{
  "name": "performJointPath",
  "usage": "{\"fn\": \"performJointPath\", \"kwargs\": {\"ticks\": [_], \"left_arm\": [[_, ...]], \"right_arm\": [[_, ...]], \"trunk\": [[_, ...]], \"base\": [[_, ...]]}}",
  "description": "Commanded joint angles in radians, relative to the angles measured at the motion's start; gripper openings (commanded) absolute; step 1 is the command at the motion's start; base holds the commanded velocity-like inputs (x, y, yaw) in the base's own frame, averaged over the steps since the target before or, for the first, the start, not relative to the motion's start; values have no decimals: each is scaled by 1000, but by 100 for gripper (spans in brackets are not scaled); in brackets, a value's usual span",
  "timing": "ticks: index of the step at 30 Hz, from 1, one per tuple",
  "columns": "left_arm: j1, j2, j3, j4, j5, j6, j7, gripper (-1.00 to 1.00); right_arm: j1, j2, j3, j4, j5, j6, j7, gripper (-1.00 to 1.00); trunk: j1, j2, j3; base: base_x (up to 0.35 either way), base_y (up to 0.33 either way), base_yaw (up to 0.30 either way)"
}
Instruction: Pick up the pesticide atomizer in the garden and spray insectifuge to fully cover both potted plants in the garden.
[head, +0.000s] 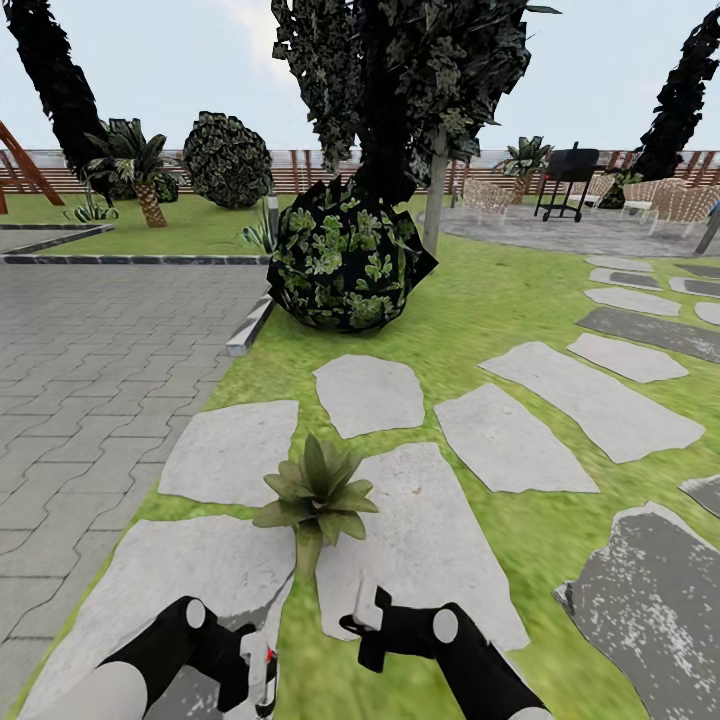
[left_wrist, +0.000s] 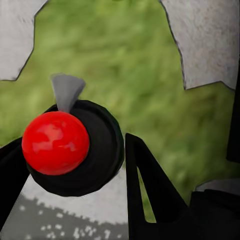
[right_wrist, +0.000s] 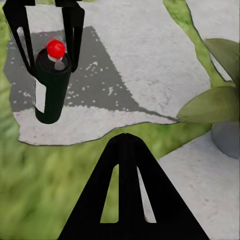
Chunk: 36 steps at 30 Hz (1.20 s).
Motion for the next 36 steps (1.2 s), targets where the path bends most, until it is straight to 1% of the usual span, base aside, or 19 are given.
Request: {"fn": "performJointPath", "kwargs": {"ticks": [1,4,11,13,15,16,17,19,21,28,30,31,33,36], "left_arm": [[0,0,-2,-2,-6,-12,3,-100],[0,-1,-2,-2,-4,-18,5,-100],[-1,-2,-3,-3,2,-26,6,-100],[-2,-11,-2,-4,6,-27,6,-100],[-1,-26,-2,-4,7,-28,6,-100],[-2,-35,-1,-4,8,-28,6,-100],[-2,-53,0,-5,9,-30,6,-100],[-2,-71,1,-5,12,-31,7,-100],[-2,-77,2,-6,13,-31,8,-100],[-3,-88,10,-30,18,-30,13,-100],[-3,-91,11,-31,32,-30,23,-100],[-2,-92,11,-31,47,-31,33,-100],[-2,-92,10,-32,64,-31,41,-100],[-2,-93,9,-32,74,-32,44,-100]], "right_arm": [[0,0,10,-1,10,-6,0,-100],[-1,0,24,-1,9,-6,0,-100],[-1,0,28,0,8,-6,0,-100],[-1,0,28,0,8,-6,0,-100],[-1,0,28,0,8,-6,0,-100],[-1,0,28,0,8,-6,0,-100],[-1,0,28,0,7,-7,0,-100],[-1,0,28,0,7,-7,0,-100],[-1,0,28,0,6,-7,0,-100],[-1,0,28,0,6,-7,0,-100],[-1,0,28,0,6,-7,0,-100],[-1,0,28,0,6,-7,0,-100],[-1,0,28,0,6,-7,0,-100],[-1,0,28,0,6,-7,0,-100]], "trunk": [[0,0,-1],[0,0,-1],[0,0,-1],[0,0,-1],[0,0,-1],[0,0,-1],[0,0,-1],[0,0,-1],[0,0,-1],[0,0,-1],[0,0,-1],[0,0,-1],[0,0,-1],[0,0,-1]], "base": [[0,0,0],[0,0,0],[0,0,0],[0,0,0],[0,0,0],[0,0,0],[0,0,0],[0,0,0],[0,0,0],[0,0,0],[0,0,0],[0,0,0],[0,0,0],[0,0,0]]}}
